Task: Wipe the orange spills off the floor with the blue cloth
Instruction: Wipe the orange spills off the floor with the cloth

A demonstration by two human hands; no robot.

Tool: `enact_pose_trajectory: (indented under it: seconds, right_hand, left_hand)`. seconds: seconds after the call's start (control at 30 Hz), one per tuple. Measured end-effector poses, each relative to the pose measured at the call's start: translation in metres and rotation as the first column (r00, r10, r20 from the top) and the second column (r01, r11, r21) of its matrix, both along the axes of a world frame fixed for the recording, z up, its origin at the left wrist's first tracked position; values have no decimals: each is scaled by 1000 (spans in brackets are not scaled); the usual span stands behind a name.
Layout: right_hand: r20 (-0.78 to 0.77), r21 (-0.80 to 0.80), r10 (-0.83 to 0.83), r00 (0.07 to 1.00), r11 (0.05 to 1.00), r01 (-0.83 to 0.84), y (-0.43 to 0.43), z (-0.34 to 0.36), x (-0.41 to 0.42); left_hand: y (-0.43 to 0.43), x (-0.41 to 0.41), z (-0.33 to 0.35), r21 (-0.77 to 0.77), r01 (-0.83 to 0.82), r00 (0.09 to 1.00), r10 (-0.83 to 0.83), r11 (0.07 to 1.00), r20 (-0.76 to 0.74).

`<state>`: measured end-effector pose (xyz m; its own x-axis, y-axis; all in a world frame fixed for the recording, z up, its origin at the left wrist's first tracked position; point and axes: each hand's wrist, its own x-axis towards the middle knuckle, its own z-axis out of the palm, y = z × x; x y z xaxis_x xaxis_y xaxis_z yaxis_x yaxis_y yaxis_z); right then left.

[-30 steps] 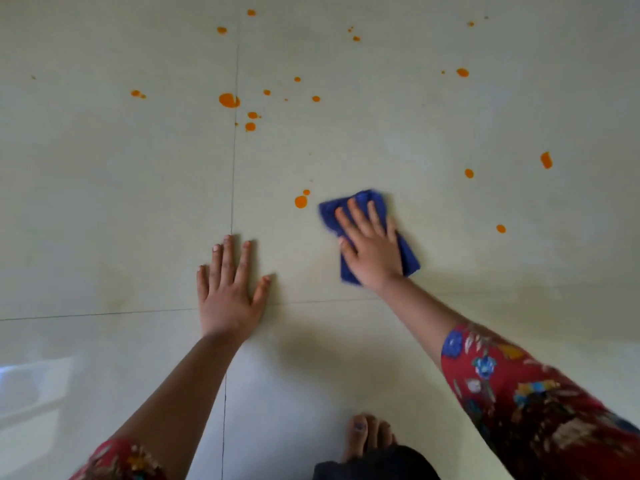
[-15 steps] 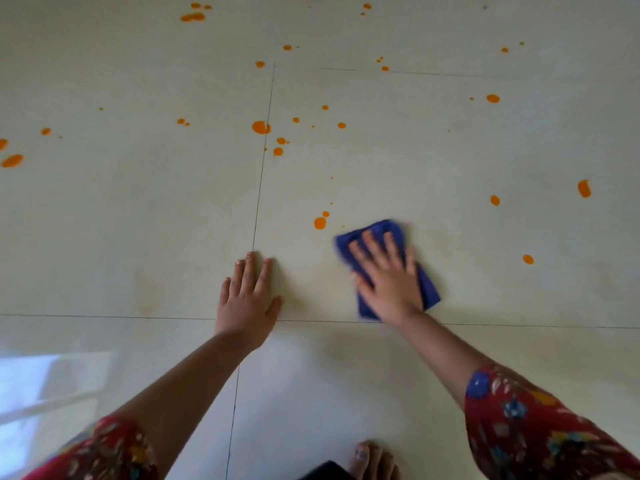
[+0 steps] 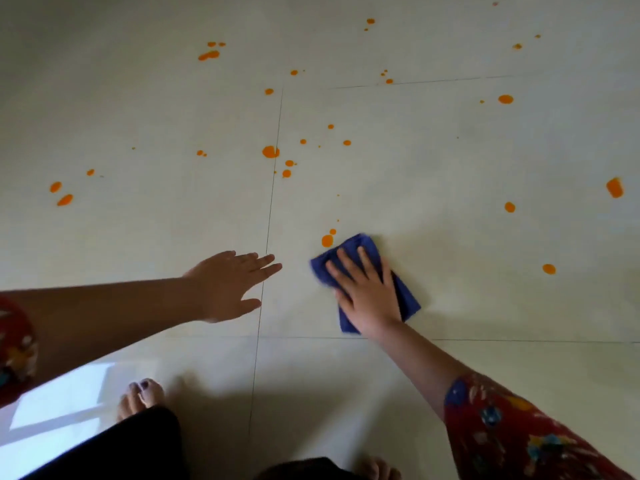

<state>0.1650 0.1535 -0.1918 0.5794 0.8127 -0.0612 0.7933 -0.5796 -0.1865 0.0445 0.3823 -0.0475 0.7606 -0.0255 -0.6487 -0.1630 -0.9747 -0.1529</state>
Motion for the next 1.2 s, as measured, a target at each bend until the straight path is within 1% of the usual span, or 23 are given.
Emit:
enact_pose_trajectory:
  seconds: [0.03,0.1,0.13,0.17,0.2,0.23,0.27,0.33,0.43,0.5,0.57,0.6,0.63,0.7,0.77,0.8,0.9,1.0,1.07,1.1,1.13,1.17,1.2]
  right_hand:
    - [9,11,123,992,992,-123,-5,-1,-10]
    - [31,-20,406,913,914,-406,-31,-4,-20]
    - [44,-43,498,866,867,-496,-40,-4,-12]
    - [68,-62,536,842,844,-532,-48,-7,2]
    - [88,-85,523,847,852,-517,-53,-8,18]
    - [77,-114,448,890,891,-439,-51,-7,35]
    - [48,-150,333,942,935,-322,-46,-5,51]
    - [-14,-206,160,987,966,-159,-26,8,73]
    - [-64,-329,153,986,930,-165,16,22,74]
    - [-42,-304,208,977,929,-211,31,19,54]
    - [-80,-385,286,955,875,-294,25,19,35]
    - [-114,-446,285,952,841,-306,13,20,31]
    - [-96,-448,263,960,850,-277,6,24,31]
    - [-113,-475,89,990,870,-133,-7,38,37]
    - [-125,-483,-54,991,875,-13,-10,48,43]
    - [-166,-537,-113,980,843,6,-7,54,40]
    - [-241,-605,-201,949,796,16,-6,66,25]
    - [-90,-526,-172,981,845,100,-7,61,16]
    - [-120,-549,-254,960,822,149,-1,56,17]
    - [-123,-520,-245,962,841,148,6,51,13]
    - [-123,-468,-176,977,878,99,15,44,5]
    - [-124,-402,-33,992,915,-20,29,39,-6]
    - [-115,-342,140,984,924,-171,41,30,-19]
  left_hand:
    - [5,6,3,-20,18,1000,-18,1000,-1]
    - [10,12,4,-76,21,1000,-20,997,16]
    - [15,13,0,-103,30,999,-25,994,43]
    - [20,13,-6,-136,33,997,-23,990,79]
    - [21,11,-13,-175,8,995,10,985,104]
    - [24,11,-21,-214,-29,993,53,976,109]
    - [27,11,-30,-244,-72,989,100,967,106]
    - [30,11,-51,-300,-146,978,183,943,97]
    - [36,17,-75,-316,-186,967,230,930,106]
    - [46,24,-87,-322,-165,959,228,932,168]
    - [59,30,-98,-351,-165,945,250,922,211]
    - [64,31,-103,-372,-174,937,269,912,222]
    - [68,31,-107,-391,-177,932,281,903,229]
    - [73,28,-111,-418,-162,928,283,894,244]
    - [74,24,-111,-429,-144,932,268,892,245]
    - [78,23,-109,-421,-133,939,250,897,237]
    - [83,24,-102,-414,-117,959,211,903,187]
    - [86,25,-100,-445,-108,959,212,889,191]
    - [88,22,-104,-477,-114,948,239,871,210]
    - [90,19,-107,-492,-105,945,241,865,222]
    - [91,16,-109,-513,-102,940,251,853,230]
    - [91,13,-110,-533,-107,933,270,839,237]
    - [90,9,-110,-546,-106,931,276,831,240]
